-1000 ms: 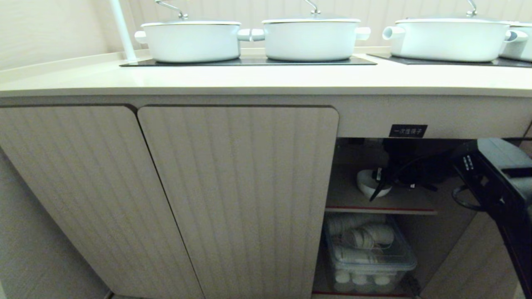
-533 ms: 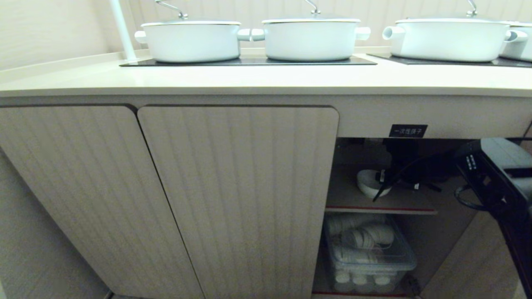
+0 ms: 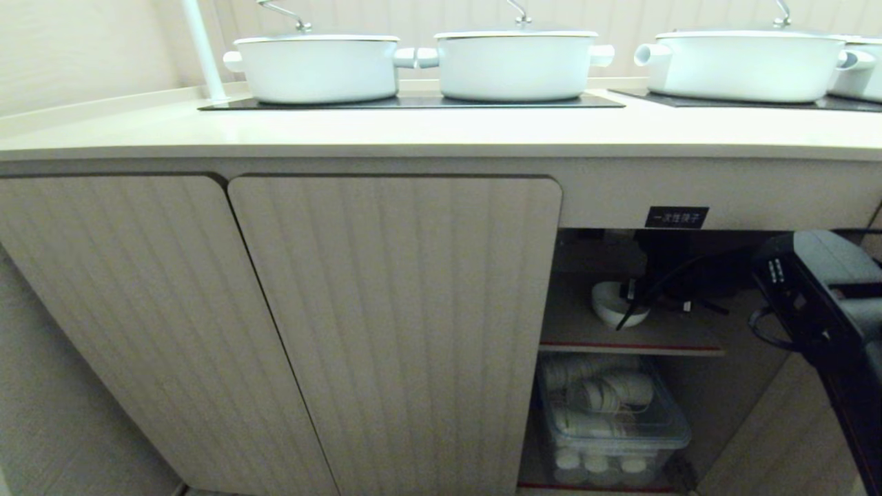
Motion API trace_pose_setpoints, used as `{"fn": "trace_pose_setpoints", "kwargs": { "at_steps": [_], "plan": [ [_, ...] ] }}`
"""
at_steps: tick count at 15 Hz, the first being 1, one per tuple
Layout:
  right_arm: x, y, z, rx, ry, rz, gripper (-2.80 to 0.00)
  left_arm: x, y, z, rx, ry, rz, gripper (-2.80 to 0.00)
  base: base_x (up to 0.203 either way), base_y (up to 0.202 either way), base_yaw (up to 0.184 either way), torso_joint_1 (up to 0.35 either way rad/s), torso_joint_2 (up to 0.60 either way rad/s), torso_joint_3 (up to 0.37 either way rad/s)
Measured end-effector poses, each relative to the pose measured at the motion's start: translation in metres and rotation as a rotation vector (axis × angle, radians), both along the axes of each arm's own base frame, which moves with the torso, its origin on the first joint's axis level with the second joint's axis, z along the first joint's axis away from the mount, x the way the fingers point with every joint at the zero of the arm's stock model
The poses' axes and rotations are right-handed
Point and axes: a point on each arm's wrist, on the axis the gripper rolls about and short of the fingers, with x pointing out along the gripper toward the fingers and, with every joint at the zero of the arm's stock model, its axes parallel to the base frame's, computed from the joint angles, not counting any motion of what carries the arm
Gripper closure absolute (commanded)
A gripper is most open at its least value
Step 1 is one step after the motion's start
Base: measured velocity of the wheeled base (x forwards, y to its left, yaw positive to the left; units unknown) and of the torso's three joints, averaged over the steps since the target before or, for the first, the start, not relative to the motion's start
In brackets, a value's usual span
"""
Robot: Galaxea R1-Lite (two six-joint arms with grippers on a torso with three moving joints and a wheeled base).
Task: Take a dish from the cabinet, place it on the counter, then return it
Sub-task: Take the bowl from the cabinet
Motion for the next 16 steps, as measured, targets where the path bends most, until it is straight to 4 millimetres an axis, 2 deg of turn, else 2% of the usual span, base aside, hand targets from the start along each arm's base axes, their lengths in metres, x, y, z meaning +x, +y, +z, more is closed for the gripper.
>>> {"fn": "trace_pose_setpoints", "kwargs": {
  "at_steps": [16],
  "plan": [
    [0.0009,0.0033,-0.0022,0.057,0.03,0.062,-2.8,0.0,0.0,0.0001,0.0,0.0,0.0,0.0,0.0,0.0,0.0,0.0,0.0,0.0]
  ]
}}
